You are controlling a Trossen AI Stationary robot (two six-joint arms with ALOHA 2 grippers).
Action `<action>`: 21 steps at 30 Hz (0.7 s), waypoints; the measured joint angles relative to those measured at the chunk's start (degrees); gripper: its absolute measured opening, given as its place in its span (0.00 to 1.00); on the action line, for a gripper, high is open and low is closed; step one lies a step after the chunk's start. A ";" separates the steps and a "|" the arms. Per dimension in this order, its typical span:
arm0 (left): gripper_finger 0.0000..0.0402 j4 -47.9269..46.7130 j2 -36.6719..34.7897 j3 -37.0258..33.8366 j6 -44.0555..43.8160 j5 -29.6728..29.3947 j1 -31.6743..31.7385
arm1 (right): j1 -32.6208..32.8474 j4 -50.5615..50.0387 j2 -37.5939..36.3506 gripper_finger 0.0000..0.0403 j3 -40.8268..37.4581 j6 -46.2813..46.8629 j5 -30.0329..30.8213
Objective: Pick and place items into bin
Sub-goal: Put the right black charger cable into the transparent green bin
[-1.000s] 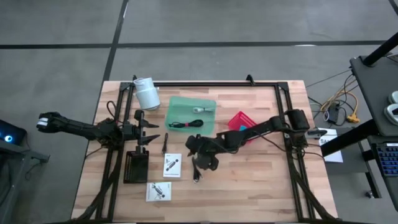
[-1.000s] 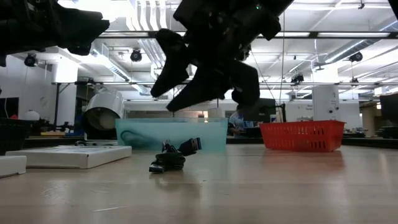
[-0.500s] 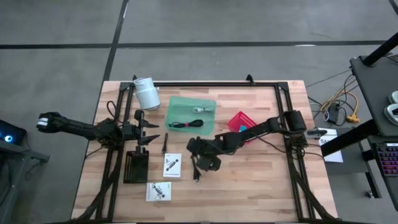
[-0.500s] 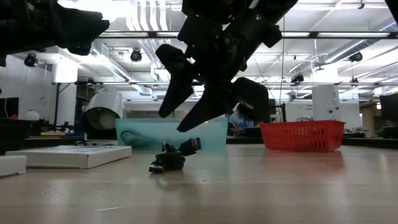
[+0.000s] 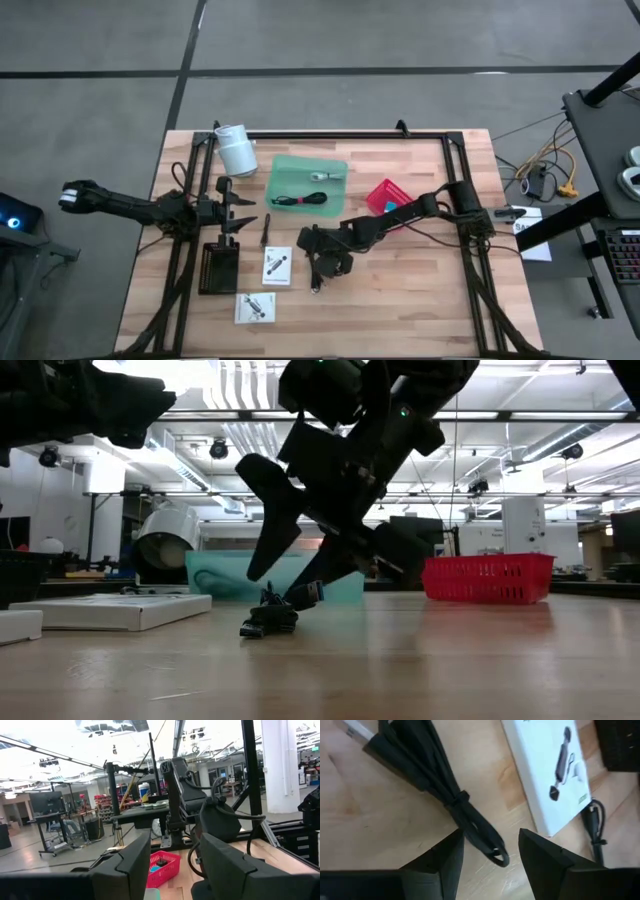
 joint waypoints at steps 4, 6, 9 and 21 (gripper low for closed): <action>0.39 0.00 0.00 0.00 0.00 0.02 0.00 | 0.00 -0.29 0.02 0.40 0.06 0.00 0.00; 0.39 -0.01 0.00 0.00 0.00 0.01 0.00 | 0.00 -0.70 0.02 0.38 -0.03 0.07 -0.02; 0.39 0.00 0.00 0.00 0.00 0.02 0.00 | 0.00 -1.61 0.02 0.33 -0.05 0.07 0.00; 0.39 -0.02 0.00 0.00 0.00 0.01 0.00 | -0.07 -3.45 -0.12 0.04 0.54 0.26 0.24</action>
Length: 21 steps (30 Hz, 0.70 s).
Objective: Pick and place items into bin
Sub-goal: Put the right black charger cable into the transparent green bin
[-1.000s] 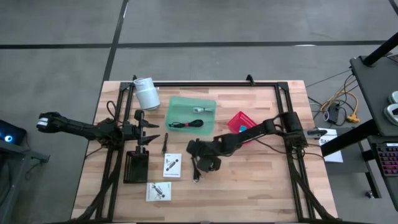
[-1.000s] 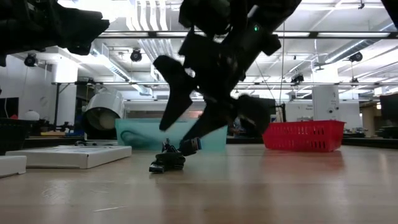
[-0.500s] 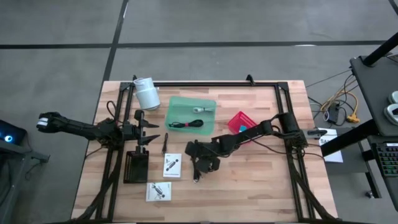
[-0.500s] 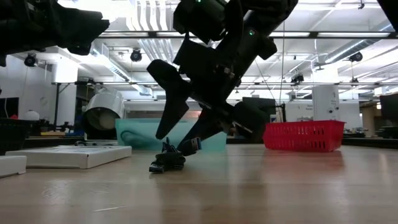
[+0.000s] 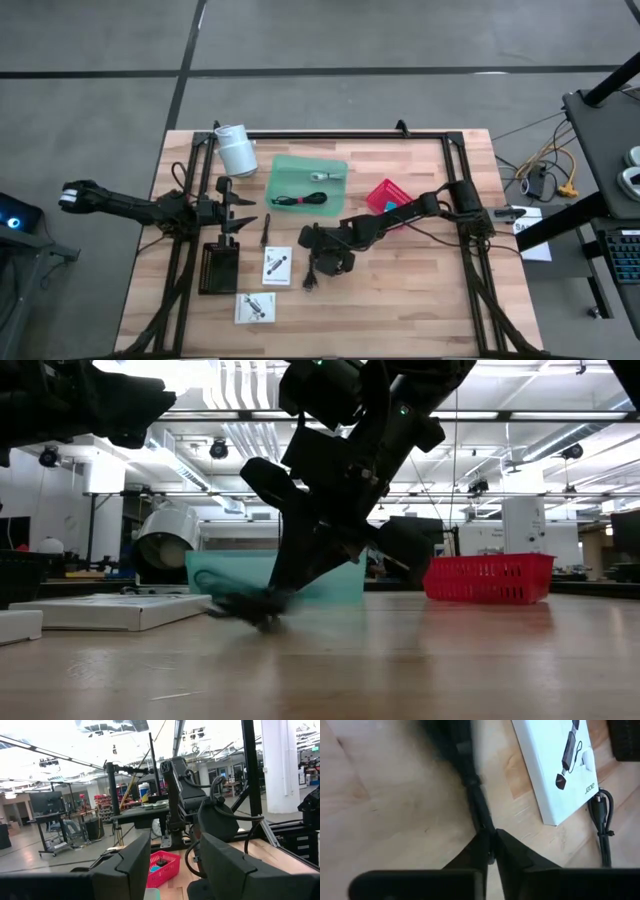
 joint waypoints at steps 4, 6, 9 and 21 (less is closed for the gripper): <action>0.39 0.00 0.00 0.00 0.00 0.01 0.00 | 0.06 -0.45 0.00 0.03 0.35 2.79 1.70; 0.39 0.00 0.00 0.00 0.00 -0.01 0.00 | 0.15 -1.88 0.00 0.02 0.95 4.11 3.46; 0.39 0.00 0.00 0.00 0.00 -0.01 0.00 | 0.16 -4.62 -0.65 0.02 1.72 5.98 4.36; 0.39 -0.04 0.00 0.00 -0.02 0.01 0.00 | -3.59 -5.92 -11.18 0.02 1.83 30.15 8.59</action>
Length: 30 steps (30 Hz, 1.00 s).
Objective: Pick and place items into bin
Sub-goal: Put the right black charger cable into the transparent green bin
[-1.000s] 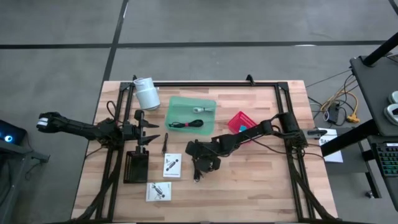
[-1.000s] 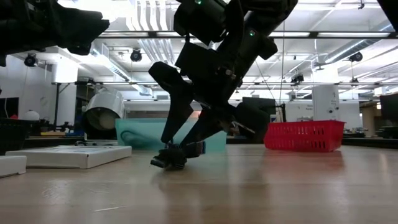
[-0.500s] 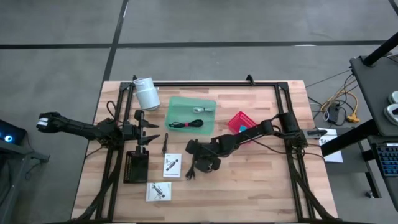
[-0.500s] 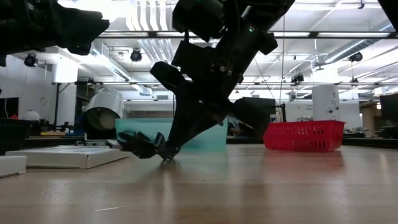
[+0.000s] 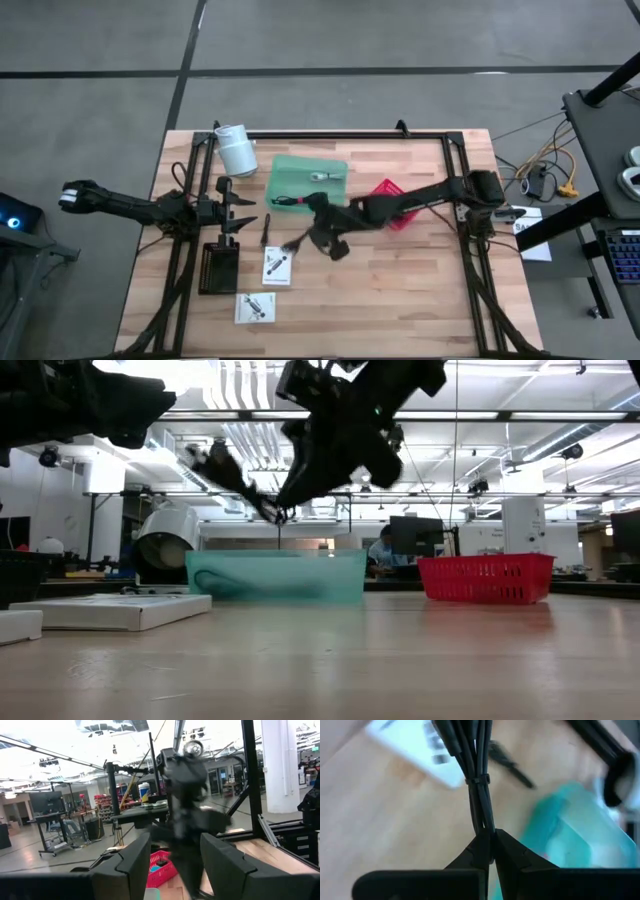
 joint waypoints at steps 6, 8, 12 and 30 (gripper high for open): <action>0.39 0.02 0.00 0.00 0.00 0.00 0.00 | -4.45 0.97 -2.44 0.02 -0.05 12.84 -3.53; 0.39 0.02 0.00 0.00 0.00 0.00 0.00 | -6.20 0.96 -2.44 0.02 -0.21 17.21 -3.24; 0.39 0.02 0.00 0.00 0.00 0.00 0.00 | -9.46 0.86 -2.50 0.02 -0.67 24.63 2.28; 0.39 0.02 0.00 0.00 -0.02 0.00 0.00 | -17.47 -4.22 -2.50 0.02 -4.06 33.86 6.23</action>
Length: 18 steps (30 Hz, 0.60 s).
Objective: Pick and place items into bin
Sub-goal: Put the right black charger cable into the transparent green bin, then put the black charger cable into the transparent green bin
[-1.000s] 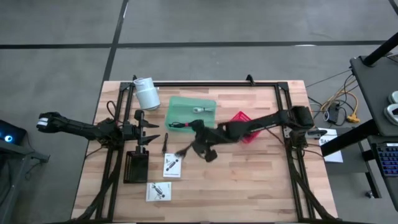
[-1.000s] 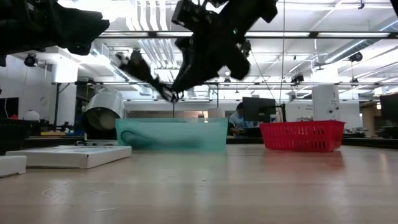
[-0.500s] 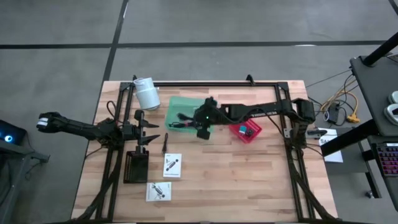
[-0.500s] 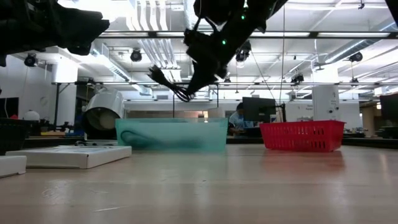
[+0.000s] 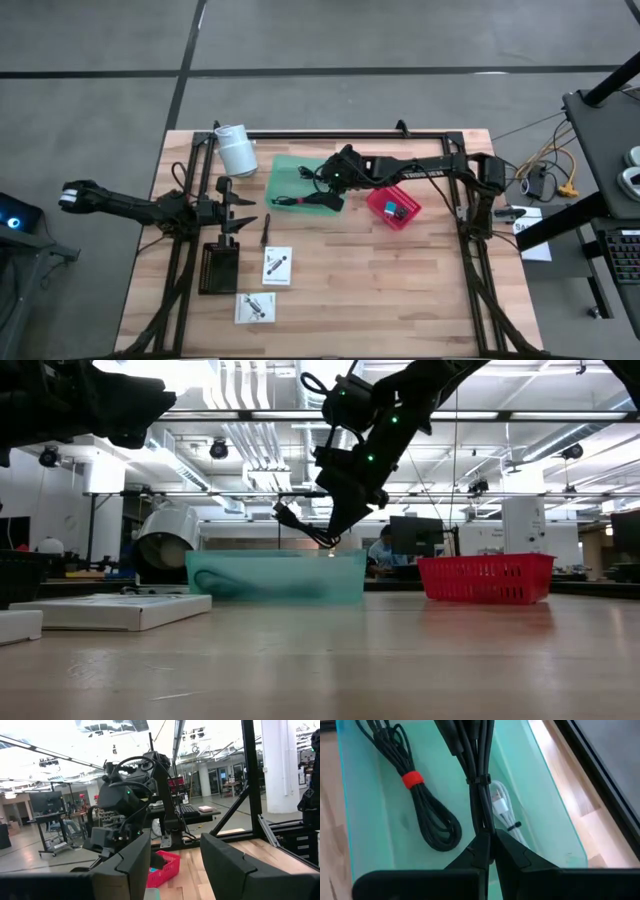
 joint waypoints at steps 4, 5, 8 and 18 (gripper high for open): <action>0.39 0.00 0.00 0.00 0.01 0.00 0.00 | 0.16 -0.31 0.00 0.02 -0.05 -1.23 -0.14; 0.39 0.00 0.00 0.00 0.02 0.00 0.00 | 0.17 -0.30 0.00 0.02 -0.05 -1.66 -0.23; 0.39 0.00 0.00 0.00 0.02 0.00 0.00 | 0.06 -0.28 0.00 0.02 -0.05 -2.09 -0.22; 0.39 0.00 0.00 0.00 0.02 0.00 0.00 | 0.13 -0.28 0.00 0.17 -0.05 -3.99 -0.50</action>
